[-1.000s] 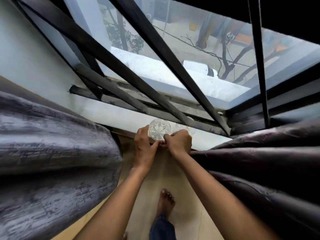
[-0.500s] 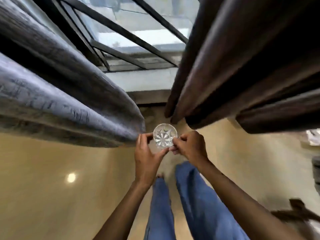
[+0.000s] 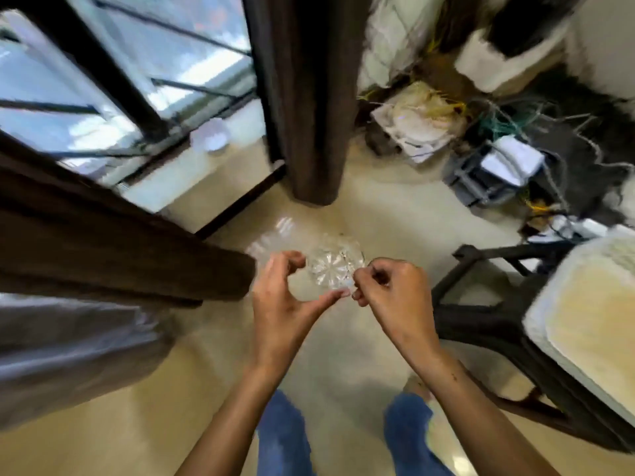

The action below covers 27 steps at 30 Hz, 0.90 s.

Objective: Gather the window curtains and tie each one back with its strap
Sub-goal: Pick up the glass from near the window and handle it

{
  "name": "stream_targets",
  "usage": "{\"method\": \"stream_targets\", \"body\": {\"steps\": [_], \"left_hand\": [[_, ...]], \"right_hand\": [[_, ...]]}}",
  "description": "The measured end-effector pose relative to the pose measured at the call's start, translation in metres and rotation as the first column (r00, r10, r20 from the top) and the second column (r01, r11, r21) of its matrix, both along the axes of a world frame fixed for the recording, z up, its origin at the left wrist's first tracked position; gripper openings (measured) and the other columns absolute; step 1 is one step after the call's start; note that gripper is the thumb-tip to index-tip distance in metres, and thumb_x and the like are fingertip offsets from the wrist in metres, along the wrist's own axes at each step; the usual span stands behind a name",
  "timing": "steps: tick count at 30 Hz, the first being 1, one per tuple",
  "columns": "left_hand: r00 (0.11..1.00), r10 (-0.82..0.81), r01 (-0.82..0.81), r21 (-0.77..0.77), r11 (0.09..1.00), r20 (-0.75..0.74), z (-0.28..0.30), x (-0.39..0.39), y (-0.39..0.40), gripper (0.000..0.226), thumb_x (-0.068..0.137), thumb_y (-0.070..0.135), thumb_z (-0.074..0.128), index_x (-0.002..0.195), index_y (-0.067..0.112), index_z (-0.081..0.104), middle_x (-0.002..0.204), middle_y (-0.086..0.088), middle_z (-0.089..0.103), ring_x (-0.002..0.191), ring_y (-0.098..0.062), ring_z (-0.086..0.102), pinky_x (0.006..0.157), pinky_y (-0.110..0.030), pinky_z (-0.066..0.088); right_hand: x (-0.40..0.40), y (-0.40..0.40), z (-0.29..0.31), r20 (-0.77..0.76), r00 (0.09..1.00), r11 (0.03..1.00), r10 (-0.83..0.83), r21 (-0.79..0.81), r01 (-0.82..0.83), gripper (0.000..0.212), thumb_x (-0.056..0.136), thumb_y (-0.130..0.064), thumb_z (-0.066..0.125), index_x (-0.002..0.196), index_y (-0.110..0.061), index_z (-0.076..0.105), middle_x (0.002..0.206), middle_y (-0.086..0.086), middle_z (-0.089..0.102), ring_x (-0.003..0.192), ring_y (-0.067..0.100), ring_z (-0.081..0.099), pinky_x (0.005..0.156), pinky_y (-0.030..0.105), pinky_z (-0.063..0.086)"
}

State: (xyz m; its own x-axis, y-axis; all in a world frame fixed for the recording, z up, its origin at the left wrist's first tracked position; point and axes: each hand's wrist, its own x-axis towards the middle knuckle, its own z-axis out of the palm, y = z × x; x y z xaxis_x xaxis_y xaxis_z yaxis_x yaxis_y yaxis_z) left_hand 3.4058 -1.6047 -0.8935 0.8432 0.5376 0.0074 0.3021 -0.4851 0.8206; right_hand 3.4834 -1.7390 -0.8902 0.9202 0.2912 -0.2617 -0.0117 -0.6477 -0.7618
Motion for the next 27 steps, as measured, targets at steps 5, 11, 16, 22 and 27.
{"method": "stream_targets", "body": {"steps": [5,11,16,22,27], "left_hand": [[0.972,-0.218,0.22,-0.023,0.975,0.086,0.021,0.1,-0.125,0.058,0.056,0.046,0.085,0.1,0.016,0.06,0.096,0.005,0.062,0.088,-0.007,0.059,0.079,-0.014,0.048],[0.833,-0.529,0.529,0.051,0.847,0.159,0.043,0.193,-0.264,0.058,0.055,0.045,0.088,0.093,0.01,0.062,0.09,0.003,0.063,0.084,-0.01,0.059,0.075,-0.024,0.049],[0.683,-0.728,0.728,0.026,0.685,0.062,0.028,0.243,-0.356,0.063,0.05,0.052,0.085,0.092,0.013,0.06,0.092,0.005,0.064,0.086,-0.009,0.058,0.073,-0.02,0.047],[0.572,-0.801,0.81,-0.031,0.586,-0.177,-0.023,0.26,-0.392,0.055,0.052,0.044,0.088,0.09,0.014,0.061,0.086,0.005,0.064,0.078,-0.005,0.059,0.065,-0.016,0.046],[0.602,-0.749,0.759,-0.093,0.645,-0.277,-0.053,0.247,-0.397,0.049,0.058,0.033,0.088,0.089,0.008,0.06,0.087,-0.004,0.065,0.082,-0.017,0.062,0.074,-0.035,0.054]], "right_hand": [[0.065,-0.137,0.029,0.115,0.962,0.969,-0.249,0.029,0.247,0.028,0.078,-0.036,0.056,0.062,-0.013,0.061,0.057,0.002,0.065,0.055,0.02,0.063,0.058,0.042,0.053],[0.108,-0.29,0.049,0.222,0.844,0.87,-0.488,0.047,0.491,0.029,0.081,-0.032,0.056,0.059,-0.012,0.059,0.054,0.004,0.062,0.054,0.022,0.061,0.057,0.043,0.052],[0.121,-0.381,0.037,0.179,0.77,0.786,-0.612,0.026,0.618,0.027,0.088,-0.019,0.058,0.065,-0.007,0.063,0.056,0.001,0.064,0.056,0.014,0.064,0.062,0.043,0.055],[0.12,-0.423,-0.022,0.03,0.787,0.779,-0.616,-0.123,0.615,0.026,0.089,-0.02,0.058,0.068,-0.007,0.064,0.06,0.001,0.067,0.059,0.019,0.064,0.066,0.041,0.055],[0.122,-0.421,-0.062,-0.066,0.807,0.801,-0.587,-0.193,0.567,0.027,0.091,-0.021,0.055,0.07,-0.008,0.066,0.067,0.006,0.069,0.065,0.025,0.064,0.069,0.041,0.055]]}}
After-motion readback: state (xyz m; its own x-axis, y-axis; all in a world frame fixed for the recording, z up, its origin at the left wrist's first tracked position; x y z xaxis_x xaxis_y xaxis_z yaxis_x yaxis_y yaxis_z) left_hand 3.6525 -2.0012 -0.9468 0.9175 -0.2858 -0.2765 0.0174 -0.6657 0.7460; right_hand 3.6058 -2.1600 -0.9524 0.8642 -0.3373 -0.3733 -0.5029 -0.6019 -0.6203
